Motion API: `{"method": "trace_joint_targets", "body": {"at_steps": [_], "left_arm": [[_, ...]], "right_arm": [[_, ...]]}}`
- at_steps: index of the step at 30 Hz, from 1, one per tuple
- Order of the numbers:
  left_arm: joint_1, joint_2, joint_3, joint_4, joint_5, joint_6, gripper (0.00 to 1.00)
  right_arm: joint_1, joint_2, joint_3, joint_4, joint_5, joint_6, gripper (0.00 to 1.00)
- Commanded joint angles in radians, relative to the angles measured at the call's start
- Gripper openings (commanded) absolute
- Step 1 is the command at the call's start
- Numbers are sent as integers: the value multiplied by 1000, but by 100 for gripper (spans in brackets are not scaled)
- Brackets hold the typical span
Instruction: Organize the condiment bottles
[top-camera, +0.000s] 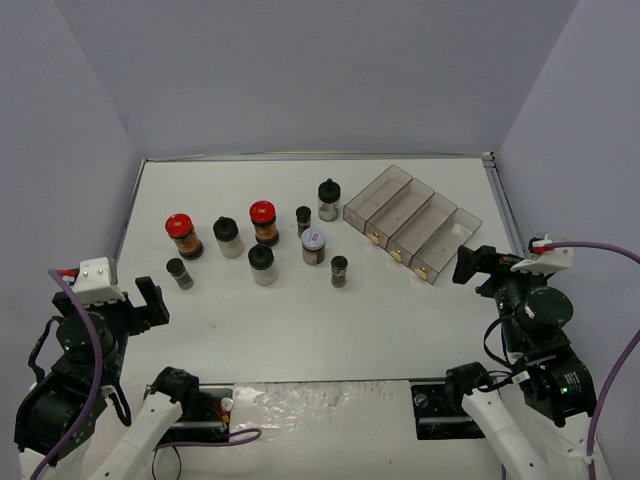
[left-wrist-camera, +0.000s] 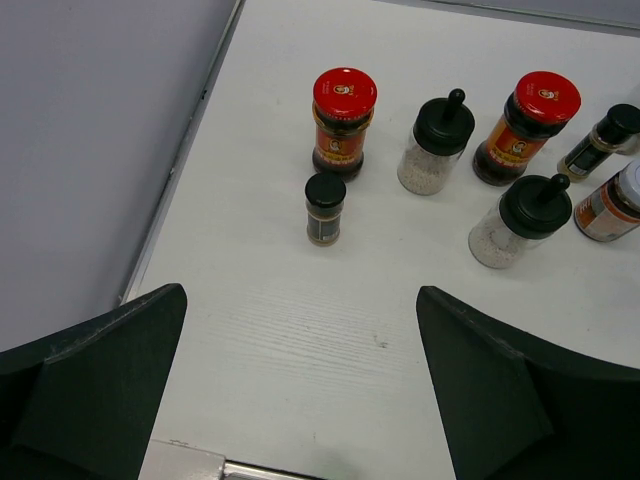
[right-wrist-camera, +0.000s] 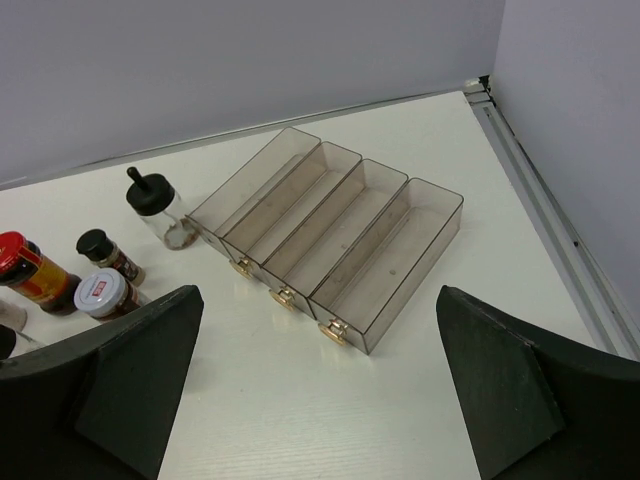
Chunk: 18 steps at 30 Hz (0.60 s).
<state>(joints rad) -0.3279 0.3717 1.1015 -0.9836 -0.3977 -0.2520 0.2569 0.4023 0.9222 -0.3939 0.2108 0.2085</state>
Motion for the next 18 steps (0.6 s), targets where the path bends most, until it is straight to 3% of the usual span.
{"method": "trace_joint_targets", "body": {"at_steps": [1,9,11,18], "left_arm": [[-3,81,57,34,-3,-23,97],[-3,169,138,36,18,-57,97],[-3,200,169,36,21,-58,97],[-3,267,220,52,72,-65,97]], "right_arm": [[8,38,4,72,-56,-12,100],[12,118,25,81,-215,-60,100],[12,179,37,81,-304,-92,100],[19,440,128,82,-396,-112,100]]}}
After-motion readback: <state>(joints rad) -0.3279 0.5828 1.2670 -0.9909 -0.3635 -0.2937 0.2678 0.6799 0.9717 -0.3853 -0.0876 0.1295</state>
